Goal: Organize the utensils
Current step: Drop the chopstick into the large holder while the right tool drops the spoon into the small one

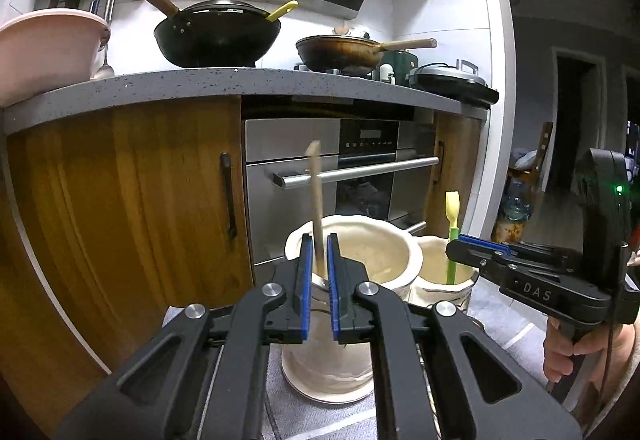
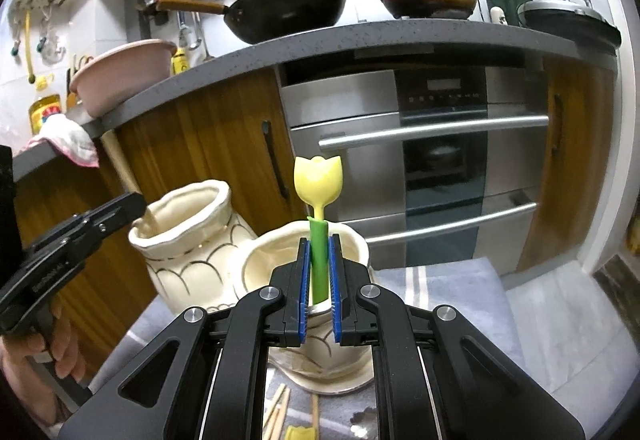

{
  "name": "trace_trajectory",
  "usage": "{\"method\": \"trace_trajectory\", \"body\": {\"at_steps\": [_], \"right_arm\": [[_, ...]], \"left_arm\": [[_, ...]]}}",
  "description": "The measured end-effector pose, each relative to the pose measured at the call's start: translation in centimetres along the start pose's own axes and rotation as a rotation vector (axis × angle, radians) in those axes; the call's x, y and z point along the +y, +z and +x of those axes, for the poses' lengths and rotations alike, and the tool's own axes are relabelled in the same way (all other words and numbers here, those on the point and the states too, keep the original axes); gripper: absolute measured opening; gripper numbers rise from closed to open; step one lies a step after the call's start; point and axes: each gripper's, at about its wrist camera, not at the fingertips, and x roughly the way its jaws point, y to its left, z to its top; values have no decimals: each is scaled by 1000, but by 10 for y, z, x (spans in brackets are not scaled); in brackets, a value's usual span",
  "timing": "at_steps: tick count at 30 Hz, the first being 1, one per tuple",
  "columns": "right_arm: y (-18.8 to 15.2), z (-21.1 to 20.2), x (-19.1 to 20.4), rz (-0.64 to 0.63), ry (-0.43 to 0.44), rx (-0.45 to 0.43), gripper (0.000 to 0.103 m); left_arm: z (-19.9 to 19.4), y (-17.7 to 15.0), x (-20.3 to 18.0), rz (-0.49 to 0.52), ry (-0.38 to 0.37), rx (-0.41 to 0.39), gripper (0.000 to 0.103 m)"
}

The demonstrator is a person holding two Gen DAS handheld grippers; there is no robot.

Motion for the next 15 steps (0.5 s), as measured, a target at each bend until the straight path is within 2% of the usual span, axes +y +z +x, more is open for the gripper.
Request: {"method": "trace_trajectory", "body": {"at_steps": [2, 7, 11, 12, 15], "right_arm": [[0, 0, 0, -5, -4, -1, 10], [-2, 0, 0, -4, -8, -1, 10], [-1, -1, 0, -6, -14, -4, 12], [-1, -2, -1, -5, -14, -5, 18], [0, -4, -2, -2, -16, -16, 24]], "left_arm": [[0, 0, 0, -2, -1, -1, 13], [-2, 1, 0, 3, 15, -10, 33], [-4, 2, 1, 1, 23, -15, 37], [-5, 2, 1, 1, 24, -14, 37], [-5, 2, 2, -2, 27, -10, 38]]}}
